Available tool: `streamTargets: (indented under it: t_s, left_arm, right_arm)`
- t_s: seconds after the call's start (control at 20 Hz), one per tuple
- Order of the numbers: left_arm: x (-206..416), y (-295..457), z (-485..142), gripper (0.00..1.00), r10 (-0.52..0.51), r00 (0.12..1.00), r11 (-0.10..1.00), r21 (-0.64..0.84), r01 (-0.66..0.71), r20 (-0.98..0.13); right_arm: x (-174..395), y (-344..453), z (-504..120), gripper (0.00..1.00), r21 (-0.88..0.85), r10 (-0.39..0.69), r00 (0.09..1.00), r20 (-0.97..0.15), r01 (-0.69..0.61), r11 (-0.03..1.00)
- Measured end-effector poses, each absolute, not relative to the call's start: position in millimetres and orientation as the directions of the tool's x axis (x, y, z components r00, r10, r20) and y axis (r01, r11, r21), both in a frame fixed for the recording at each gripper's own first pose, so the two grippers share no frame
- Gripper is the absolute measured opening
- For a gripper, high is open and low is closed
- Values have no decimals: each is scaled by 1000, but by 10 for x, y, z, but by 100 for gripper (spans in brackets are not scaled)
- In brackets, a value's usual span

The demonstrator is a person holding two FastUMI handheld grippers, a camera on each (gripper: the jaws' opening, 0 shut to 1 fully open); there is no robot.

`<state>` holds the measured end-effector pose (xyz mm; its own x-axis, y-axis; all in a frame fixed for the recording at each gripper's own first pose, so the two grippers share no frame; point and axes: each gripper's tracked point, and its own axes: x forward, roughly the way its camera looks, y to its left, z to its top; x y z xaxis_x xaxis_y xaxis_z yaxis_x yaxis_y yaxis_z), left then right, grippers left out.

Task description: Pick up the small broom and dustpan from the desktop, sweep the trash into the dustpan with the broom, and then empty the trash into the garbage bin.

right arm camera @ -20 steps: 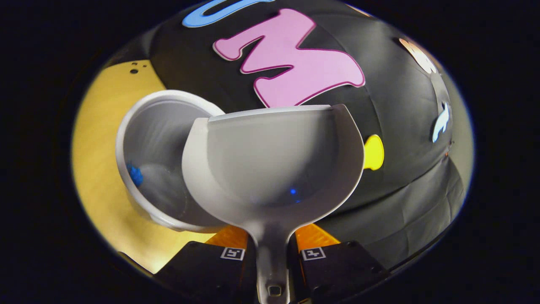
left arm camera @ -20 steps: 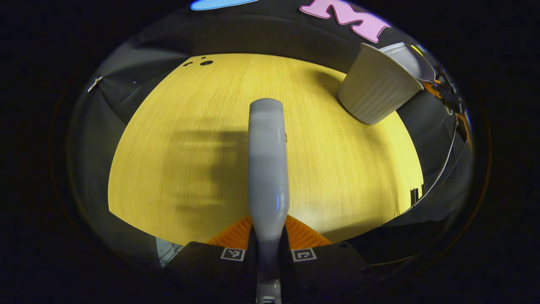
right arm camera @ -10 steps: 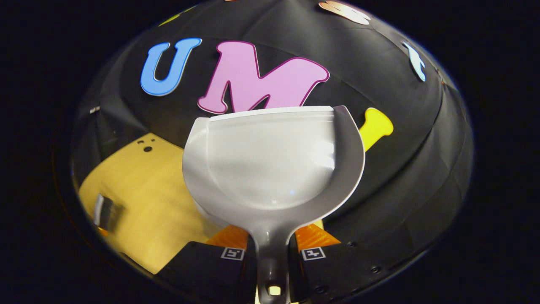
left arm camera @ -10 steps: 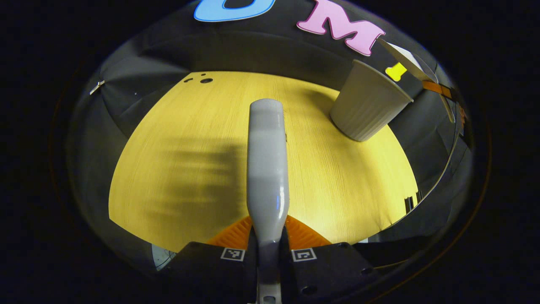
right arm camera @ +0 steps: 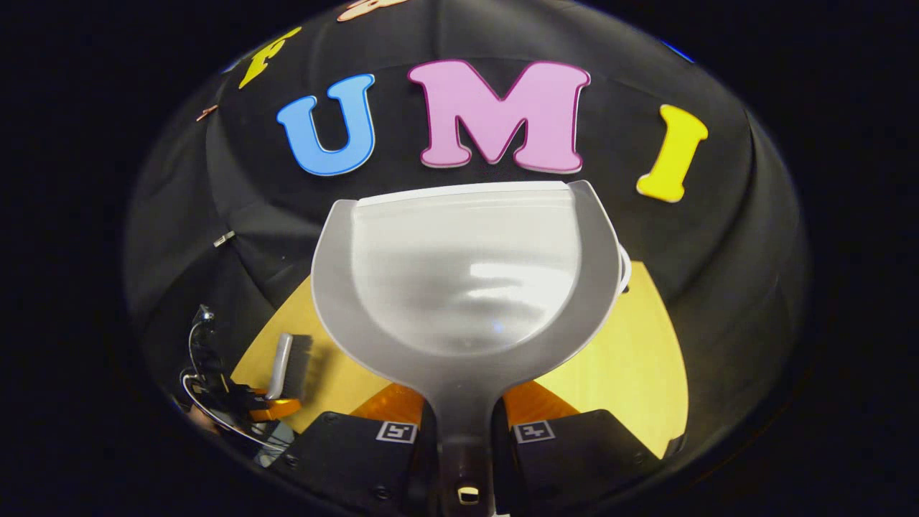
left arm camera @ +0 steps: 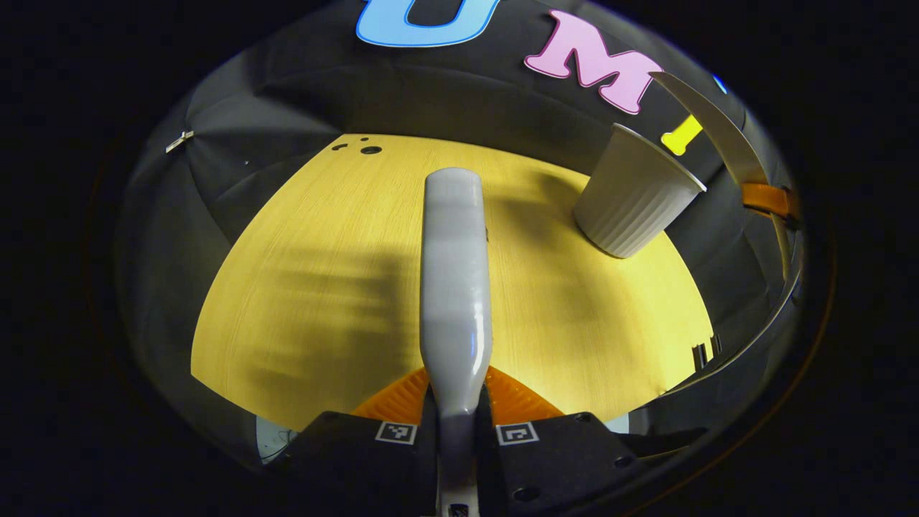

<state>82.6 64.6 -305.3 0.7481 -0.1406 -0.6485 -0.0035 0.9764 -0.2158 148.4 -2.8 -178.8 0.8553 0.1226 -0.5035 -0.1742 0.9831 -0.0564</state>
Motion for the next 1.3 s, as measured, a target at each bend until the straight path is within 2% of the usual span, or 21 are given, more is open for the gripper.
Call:
streamTargets:
  t_s: [0.15,0.2,0.5,0.55,0.65,0.7,0.95,1.0,1.1,1.2,1.25,1.3]
  left_arm:
    - [776,687,-3140,29,-138,734,978,-210,-7,-665]
    - [765,700,-3175,26,-137,727,979,-206,-6,-673]
    - [827,719,-3370,26,-137,683,984,-179,10,-717]
    - [869,710,-3378,29,-141,680,984,-176,17,-720]
    - [946,715,-3423,29,-144,667,985,-169,28,-731]
    - [981,721,-3448,26,-140,654,987,-160,30,-744]
    - [1104,754,-3551,26,-109,598,994,-100,48,-794]
    - [1145,767,-3573,29,-102,586,995,-91,49,-804]
    - [1180,761,-3589,25,-88,567,996,-72,51,-819]
    - [1193,741,-3583,27,-87,551,996,-70,51,-830]
    - [1195,751,-3607,30,-84,541,996,-69,48,-837]
    - [1201,748,-3626,27,-80,531,997,-66,44,-844]
  right_arm:
    - [1336,78,-2198,34,-10,151,801,-579,-192,981]
    - [1286,118,-2308,34,8,161,784,-600,-195,981]
    - [1159,317,-2840,34,-10,160,722,-673,-226,974]
    - [1149,377,-2919,34,5,172,713,-680,-230,973]
    - [1144,447,-3167,34,7,169,686,-707,-232,973]
    - [1173,453,-3337,34,4,157,667,-728,-225,974]
    - [1213,510,-4073,34,50,140,545,-826,-177,983]
    - [1199,464,-4181,34,49,131,526,-841,-167,985]
    - [1163,443,-4254,34,30,105,503,-858,-155,988]
    - [1155,432,-4297,34,17,85,492,-866,-141,990]
    - [1163,434,-4293,34,14,78,487,-870,-134,991]
    - [1172,437,-4303,34,12,75,482,-873,-131,991]
